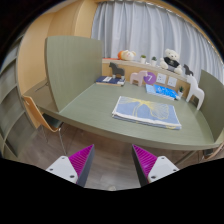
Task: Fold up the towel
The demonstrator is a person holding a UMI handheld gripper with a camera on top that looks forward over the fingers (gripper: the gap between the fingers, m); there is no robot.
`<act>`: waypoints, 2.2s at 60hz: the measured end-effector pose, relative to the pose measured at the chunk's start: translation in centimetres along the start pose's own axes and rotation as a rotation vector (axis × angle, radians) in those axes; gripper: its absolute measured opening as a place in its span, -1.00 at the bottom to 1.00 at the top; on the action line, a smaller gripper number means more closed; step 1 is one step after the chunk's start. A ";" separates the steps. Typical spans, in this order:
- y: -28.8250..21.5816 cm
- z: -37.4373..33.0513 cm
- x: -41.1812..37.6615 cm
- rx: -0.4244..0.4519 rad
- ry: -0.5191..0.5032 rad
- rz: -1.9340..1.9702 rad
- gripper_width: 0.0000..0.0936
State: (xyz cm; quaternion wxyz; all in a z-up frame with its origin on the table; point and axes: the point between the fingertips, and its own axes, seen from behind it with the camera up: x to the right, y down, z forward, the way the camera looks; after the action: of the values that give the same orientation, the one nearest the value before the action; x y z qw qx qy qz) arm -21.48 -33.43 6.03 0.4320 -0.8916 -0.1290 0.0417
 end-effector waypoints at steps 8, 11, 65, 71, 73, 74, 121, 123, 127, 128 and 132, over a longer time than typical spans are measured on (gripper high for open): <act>-2.8 7.4 -1.1 -0.027 0.023 0.004 0.60; -4.5 9.8 -1.3 -0.026 0.031 0.012 0.60; -13.7 25.5 6.6 -0.112 0.156 0.082 -0.88; -17.0 21.8 11.0 -0.037 0.192 0.095 -0.88; -18.1 20.5 12.8 -0.014 0.202 0.113 -0.88; -18.5 19.9 13.8 -0.005 0.205 0.122 -0.88; -16.1 7.9 32.3 0.008 0.206 0.103 0.54; -16.8 6.7 31.9 0.021 0.203 0.102 0.54; -18.2 4.4 31.3 0.053 0.195 0.102 0.54; -18.5 3.8 31.0 0.063 0.194 0.103 0.54; -19.1 1.7 30.1 0.098 0.186 0.119 0.54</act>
State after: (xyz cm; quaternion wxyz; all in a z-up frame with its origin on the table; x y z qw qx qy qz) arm 3.47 -12.84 21.01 0.4818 -0.8756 -0.0333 -0.0093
